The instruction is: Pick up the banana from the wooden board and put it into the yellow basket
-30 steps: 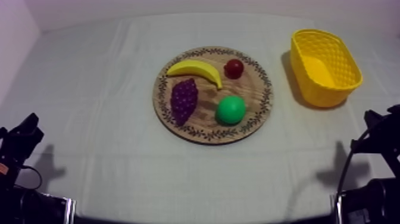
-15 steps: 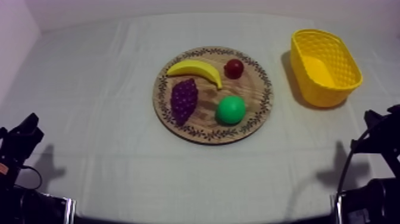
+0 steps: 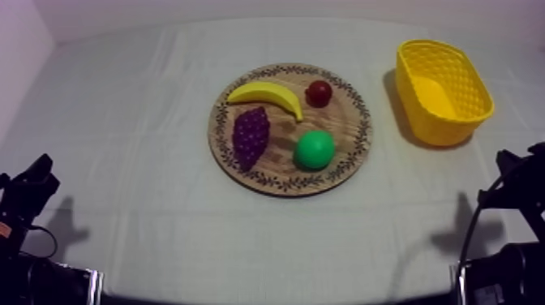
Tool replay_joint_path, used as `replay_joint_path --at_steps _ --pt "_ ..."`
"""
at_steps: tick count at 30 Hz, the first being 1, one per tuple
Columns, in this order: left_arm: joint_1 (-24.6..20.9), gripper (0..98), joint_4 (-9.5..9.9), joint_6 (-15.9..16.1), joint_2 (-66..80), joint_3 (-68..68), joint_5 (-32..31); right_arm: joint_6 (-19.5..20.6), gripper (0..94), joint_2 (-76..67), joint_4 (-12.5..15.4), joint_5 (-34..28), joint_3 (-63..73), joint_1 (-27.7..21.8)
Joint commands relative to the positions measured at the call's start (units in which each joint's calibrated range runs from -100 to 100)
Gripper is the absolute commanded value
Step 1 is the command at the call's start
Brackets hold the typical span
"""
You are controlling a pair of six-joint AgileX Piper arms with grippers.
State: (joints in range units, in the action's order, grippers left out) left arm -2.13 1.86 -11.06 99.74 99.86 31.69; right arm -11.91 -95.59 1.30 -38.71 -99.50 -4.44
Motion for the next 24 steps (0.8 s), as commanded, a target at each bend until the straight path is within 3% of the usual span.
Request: replay_joint_path --at_steps 1,10,24 --pt "0.00 0.1 0.02 -0.01 0.01 0.03 0.00 2.96 0.6 0.56 0.00 -0.03 -0.05 1.12" --pt "0.00 0.1 0.02 0.00 0.01 0.03 0.00 0.30 0.5 11.44 2.60 3.04 5.38 1.91" --pt "0.00 0.1 0.02 0.00 0.01 0.03 0.00 -6.64 0.5 44.60 10.13 0.74 44.34 -1.65"
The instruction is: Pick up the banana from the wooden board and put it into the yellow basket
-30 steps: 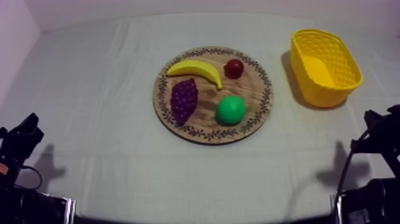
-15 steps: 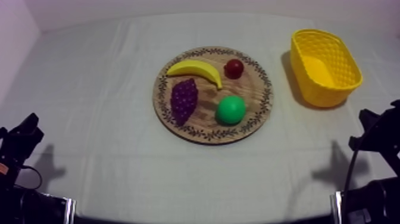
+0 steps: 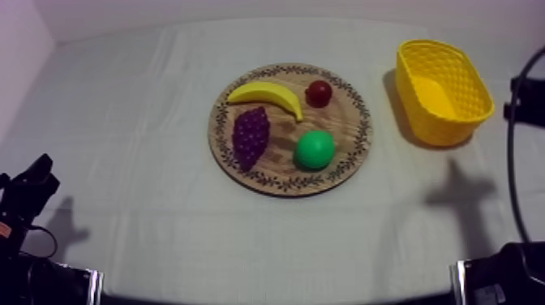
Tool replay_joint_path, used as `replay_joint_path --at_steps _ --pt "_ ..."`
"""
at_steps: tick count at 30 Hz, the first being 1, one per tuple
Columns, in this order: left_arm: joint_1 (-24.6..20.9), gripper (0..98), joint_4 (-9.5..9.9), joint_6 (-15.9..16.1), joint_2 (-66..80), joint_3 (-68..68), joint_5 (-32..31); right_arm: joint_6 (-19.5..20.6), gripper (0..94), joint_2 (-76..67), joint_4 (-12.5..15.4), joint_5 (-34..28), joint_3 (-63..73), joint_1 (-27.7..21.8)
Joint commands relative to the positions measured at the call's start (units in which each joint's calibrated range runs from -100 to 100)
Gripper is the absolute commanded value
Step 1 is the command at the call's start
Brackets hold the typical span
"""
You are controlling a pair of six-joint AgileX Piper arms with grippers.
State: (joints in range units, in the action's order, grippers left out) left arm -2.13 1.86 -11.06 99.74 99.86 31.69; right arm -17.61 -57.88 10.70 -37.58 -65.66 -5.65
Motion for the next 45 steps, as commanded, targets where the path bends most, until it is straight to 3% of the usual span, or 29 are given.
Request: replay_joint_path --at_steps 1,5,14,22,32,36,39,41,45 --pt "0.00 0.1 0.02 -0.01 0.01 0.03 0.00 -1.41 0.5 8.75 1.31 -0.63 13.12 -0.88" --pt "0.00 0.1 0.02 -0.01 0.01 0.03 0.00 -1.70 0.5 15.16 1.80 -1.10 22.23 -1.50" --pt "0.00 0.1 0.02 0.00 0.01 0.03 0.00 4.46 0.5 29.79 -6.48 -1.98 36.25 4.61" --pt "0.00 0.1 0.02 -0.01 0.01 0.03 0.00 5.28 0.5 40.12 -9.34 -2.05 41.31 10.84" --pt "0.00 0.1 0.02 0.00 0.01 0.03 0.00 12.78 0.5 47.71 -18.17 -2.50 41.77 20.81" --pt "0.00 0.1 0.02 0.01 0.01 0.03 0.00 14.13 0.5 49.86 -20.12 -3.14 42.41 24.62" --pt "0.00 0.1 0.02 0.00 0.01 0.03 0.00 11.90 0.5 50.96 -19.49 -2.80 42.68 26.90" --pt "0.00 0.1 0.02 0.01 0.01 0.03 0.00 8.14 0.5 51.48 -18.03 -2.22 42.65 27.97" --pt "0.00 0.1 0.02 0.00 0.01 0.03 0.00 -6.22 0.5 51.31 -11.87 -2.13 40.60 28.52"
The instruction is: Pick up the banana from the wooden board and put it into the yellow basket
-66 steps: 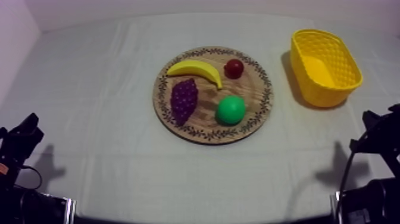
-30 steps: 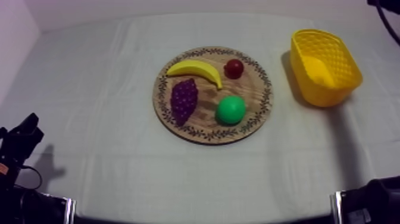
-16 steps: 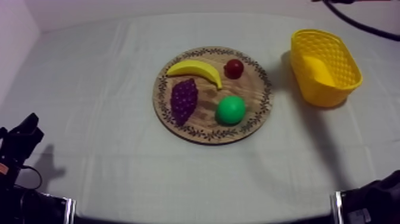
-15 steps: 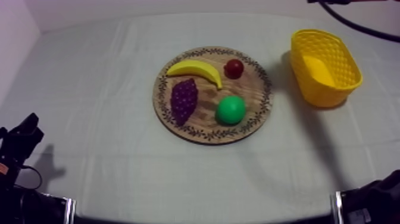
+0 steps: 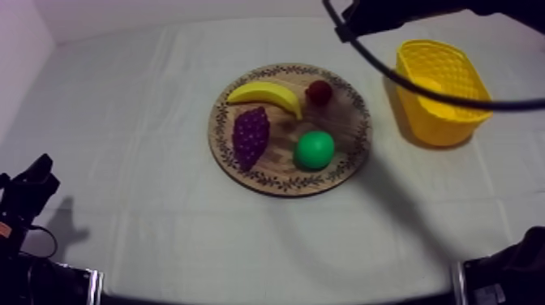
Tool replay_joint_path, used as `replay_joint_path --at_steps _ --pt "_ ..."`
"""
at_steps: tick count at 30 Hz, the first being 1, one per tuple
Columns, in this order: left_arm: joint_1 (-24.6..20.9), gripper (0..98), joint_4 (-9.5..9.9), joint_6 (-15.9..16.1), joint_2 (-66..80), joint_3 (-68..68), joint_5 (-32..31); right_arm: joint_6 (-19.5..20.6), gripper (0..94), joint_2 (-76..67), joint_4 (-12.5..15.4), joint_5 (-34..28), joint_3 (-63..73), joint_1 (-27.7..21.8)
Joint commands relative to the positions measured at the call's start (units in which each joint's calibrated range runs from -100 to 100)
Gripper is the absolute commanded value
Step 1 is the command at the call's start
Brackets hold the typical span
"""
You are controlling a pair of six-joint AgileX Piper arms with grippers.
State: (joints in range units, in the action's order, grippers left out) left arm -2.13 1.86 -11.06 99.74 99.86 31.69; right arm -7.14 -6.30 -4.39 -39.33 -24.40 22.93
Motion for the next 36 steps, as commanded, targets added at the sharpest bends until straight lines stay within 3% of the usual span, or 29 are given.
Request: replay_joint_path --at_steps 1,5,10,23,36 --pt "0.00 0.1 0.02 0.00 0.01 0.03 0.00 -19.67 0.5 -0.41 4.49 -0.81 -1.10 -0.19" --pt "0.00 0.1 0.02 -0.01 0.01 0.03 0.00 -26.80 0.5 -0.61 8.20 -3.86 -0.61 -1.37" --pt "0.00 0.1 0.02 -0.01 0.01 0.03 0.00 -29.92 0.5 -0.65 9.92 -6.00 0.79 -2.53" --pt "0.00 0.1 0.02 -0.01 0.01 0.03 0.00 -31.44 0.5 -0.05 9.00 -7.79 1.99 -2.59" --pt "0.00 0.1 0.02 -0.01 0.01 0.03 0.00 -33.14 0.5 0.06 10.05 -7.24 0.16 -1.37"
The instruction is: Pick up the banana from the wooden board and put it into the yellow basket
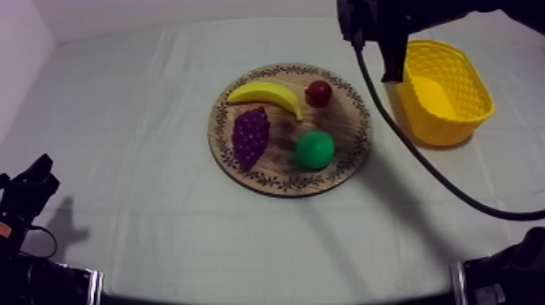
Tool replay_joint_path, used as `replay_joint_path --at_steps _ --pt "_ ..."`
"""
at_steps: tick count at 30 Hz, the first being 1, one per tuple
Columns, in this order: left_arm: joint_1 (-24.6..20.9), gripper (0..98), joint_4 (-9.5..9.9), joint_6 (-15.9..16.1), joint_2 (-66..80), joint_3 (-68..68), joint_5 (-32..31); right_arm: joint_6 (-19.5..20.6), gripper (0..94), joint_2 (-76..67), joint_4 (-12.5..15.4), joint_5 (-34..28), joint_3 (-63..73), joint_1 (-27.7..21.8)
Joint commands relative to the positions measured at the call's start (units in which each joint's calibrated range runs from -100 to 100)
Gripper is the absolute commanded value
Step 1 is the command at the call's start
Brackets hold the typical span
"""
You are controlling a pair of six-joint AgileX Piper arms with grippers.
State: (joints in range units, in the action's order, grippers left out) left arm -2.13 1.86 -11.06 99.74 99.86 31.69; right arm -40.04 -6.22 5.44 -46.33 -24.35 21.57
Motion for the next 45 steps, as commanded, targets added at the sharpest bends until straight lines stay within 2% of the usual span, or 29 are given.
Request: replay_joint_path --at_steps 1,2,5,9,15,19,30,45 --pt "0.00 0.1 0.02 -0.01 0.01 0.03 0.00 -0.49 0.4 -0.01 0.39 -0.47 0.20 -0.02" --pt "0.00 0.1 0.02 -0.01 0.01 0.03 0.00 -0.83 0.4 0.00 0.58 -0.70 0.32 -0.06" --pt "0.00 0.1 0.02 -0.01 0.01 0.03 0.00 -0.40 16.2 -0.04 0.50 -0.43 0.55 -0.18" --pt "0.00 0.1 0.02 0.01 0.01 0.03 0.00 2.18 26.3 0.44 -0.89 -0.94 2.50 -0.11" --pt "0.00 0.1 0.02 -0.01 0.01 0.03 0.00 4.93 61.2 1.54 -1.61 -6.58 9.09 -0.01" --pt "0.00 0.1 0.02 0.01 0.01 0.03 0.00 5.92 72.3 1.62 -1.72 -7.50 11.10 -0.60" --pt "0.00 0.1 0.02 -0.01 0.01 0.03 0.00 8.65 77.9 4.56 -4.47 -1.07 4.08 0.50" --pt "0.00 0.1 0.02 0.00 0.01 0.03 0.00 10.92 76.4 18.91 -4.43 -0.54 16.23 -0.05"
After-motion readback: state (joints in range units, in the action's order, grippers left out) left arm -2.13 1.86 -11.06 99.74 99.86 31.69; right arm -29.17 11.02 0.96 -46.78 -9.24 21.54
